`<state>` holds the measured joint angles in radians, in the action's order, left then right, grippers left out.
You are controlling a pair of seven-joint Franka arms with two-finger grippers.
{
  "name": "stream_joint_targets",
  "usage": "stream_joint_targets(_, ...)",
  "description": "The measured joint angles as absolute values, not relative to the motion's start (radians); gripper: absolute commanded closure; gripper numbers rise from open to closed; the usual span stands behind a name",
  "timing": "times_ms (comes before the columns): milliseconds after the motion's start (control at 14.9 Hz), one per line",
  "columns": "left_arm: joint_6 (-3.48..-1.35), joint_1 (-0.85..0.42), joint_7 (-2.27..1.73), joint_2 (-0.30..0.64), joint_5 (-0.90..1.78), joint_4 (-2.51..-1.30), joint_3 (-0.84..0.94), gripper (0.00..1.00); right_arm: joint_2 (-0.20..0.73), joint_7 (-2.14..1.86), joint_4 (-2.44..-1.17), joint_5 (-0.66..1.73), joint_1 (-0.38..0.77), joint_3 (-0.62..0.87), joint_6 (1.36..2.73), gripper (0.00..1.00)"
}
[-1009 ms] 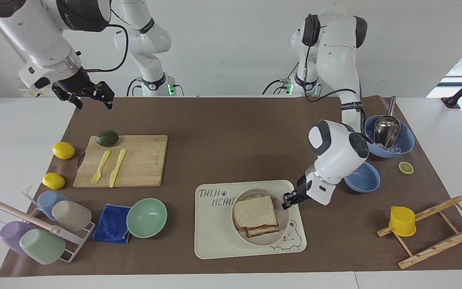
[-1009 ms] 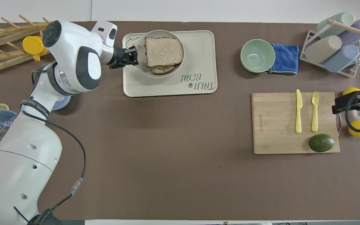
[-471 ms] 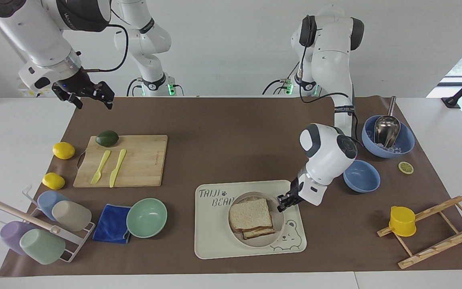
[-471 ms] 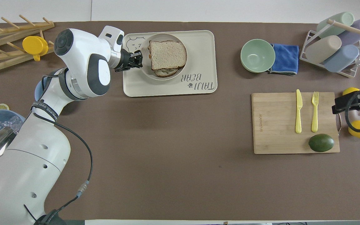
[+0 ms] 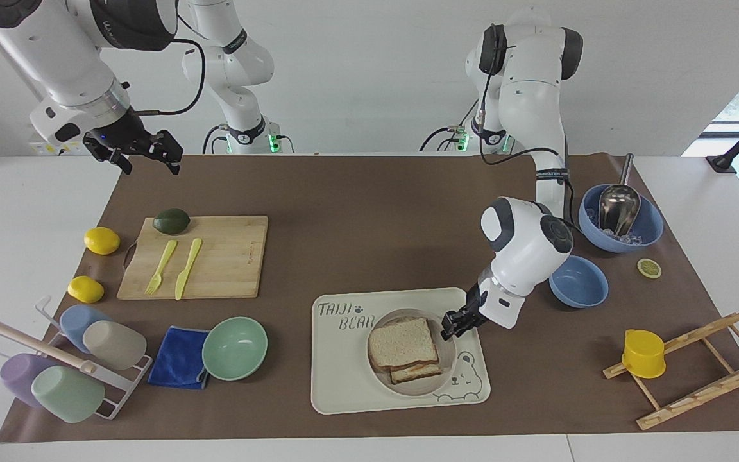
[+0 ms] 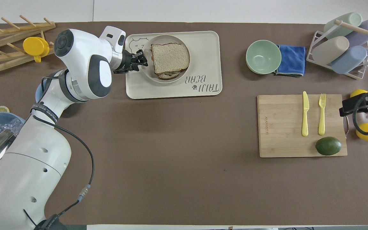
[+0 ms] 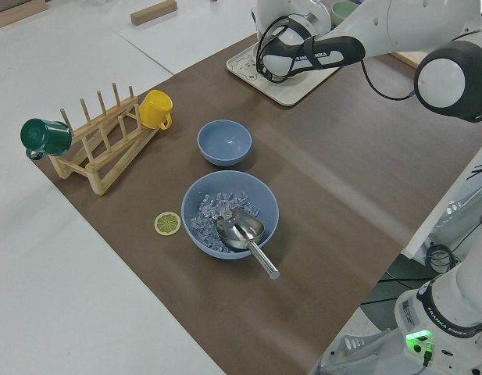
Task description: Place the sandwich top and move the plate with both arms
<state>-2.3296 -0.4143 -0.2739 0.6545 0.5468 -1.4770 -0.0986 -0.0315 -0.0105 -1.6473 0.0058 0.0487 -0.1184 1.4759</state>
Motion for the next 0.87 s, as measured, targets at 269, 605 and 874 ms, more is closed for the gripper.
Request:
stream_joint_targets(269, -2.314, -0.412, -0.273, 0.638, 0.521, -1.475, -0.123, 0.00, -0.031, -0.010, -1.647, 0.006, 0.049, -0.118, 1.476, 0.00)
stream_joint_targets(605, -2.128, -0.405, -0.273, 0.513, 0.432, -1.471, -0.240, 0.00, -0.031, -0.010, -1.647, 0.006, 0.049, -0.118, 1.476, 0.00)
stream_joint_targets(874, -1.924, -0.398, -0.273, 0.364, 0.288, -1.471, -0.302, 0.00, -0.031, -0.010, -1.647, 0.006, 0.049, -0.118, 1.476, 0.00)
